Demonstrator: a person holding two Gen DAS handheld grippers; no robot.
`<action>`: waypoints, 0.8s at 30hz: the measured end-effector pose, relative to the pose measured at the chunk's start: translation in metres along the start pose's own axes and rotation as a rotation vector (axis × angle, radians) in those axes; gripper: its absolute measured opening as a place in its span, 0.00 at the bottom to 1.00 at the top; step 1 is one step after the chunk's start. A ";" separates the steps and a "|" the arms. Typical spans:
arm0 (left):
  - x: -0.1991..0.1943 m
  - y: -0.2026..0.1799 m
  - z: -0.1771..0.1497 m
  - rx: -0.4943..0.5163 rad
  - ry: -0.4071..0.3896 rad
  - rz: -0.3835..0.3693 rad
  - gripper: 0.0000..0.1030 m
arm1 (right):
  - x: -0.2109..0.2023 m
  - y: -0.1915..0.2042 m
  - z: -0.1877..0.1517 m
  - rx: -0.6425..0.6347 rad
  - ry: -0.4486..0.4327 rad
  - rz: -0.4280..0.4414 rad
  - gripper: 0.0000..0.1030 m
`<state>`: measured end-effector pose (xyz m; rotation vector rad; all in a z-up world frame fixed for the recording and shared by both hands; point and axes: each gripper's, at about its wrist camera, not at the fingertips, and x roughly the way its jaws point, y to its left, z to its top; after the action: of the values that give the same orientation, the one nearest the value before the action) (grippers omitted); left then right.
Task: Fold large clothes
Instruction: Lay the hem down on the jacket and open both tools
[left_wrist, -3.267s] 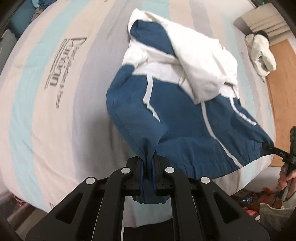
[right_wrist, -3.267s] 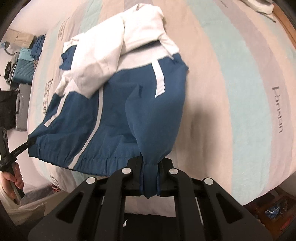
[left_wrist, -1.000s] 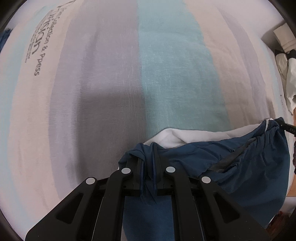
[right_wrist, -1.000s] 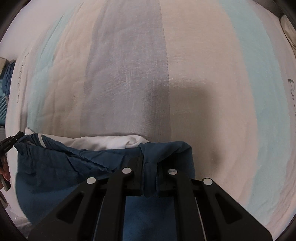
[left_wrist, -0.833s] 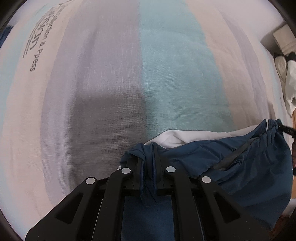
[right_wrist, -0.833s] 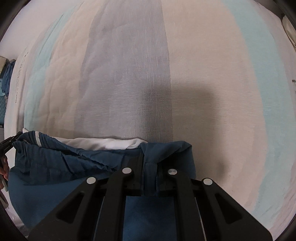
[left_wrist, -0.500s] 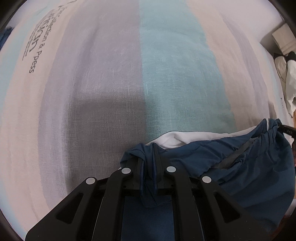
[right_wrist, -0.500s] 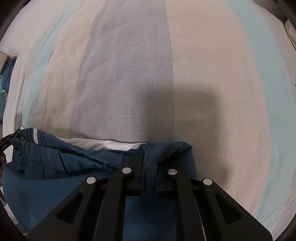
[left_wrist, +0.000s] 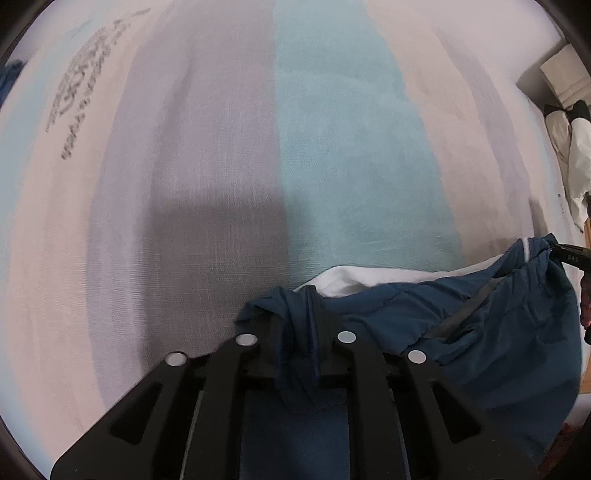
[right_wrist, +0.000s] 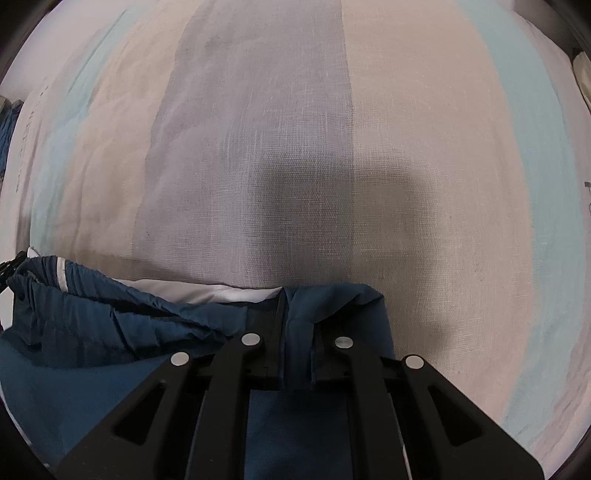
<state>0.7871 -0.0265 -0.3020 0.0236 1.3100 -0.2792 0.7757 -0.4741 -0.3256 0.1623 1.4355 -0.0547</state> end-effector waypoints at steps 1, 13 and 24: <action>-0.005 -0.002 -0.001 -0.003 -0.007 0.003 0.24 | -0.005 0.000 -0.001 0.011 -0.005 0.001 0.10; -0.078 -0.013 -0.029 -0.058 -0.146 0.153 0.94 | -0.093 -0.030 -0.034 0.137 -0.192 0.052 0.89; -0.114 -0.101 -0.106 0.013 -0.174 0.004 0.94 | -0.146 0.064 -0.141 -0.213 -0.360 0.013 0.89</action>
<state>0.6383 -0.0843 -0.2066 0.0128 1.1353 -0.2805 0.6259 -0.3996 -0.1944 -0.0147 1.0719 0.0765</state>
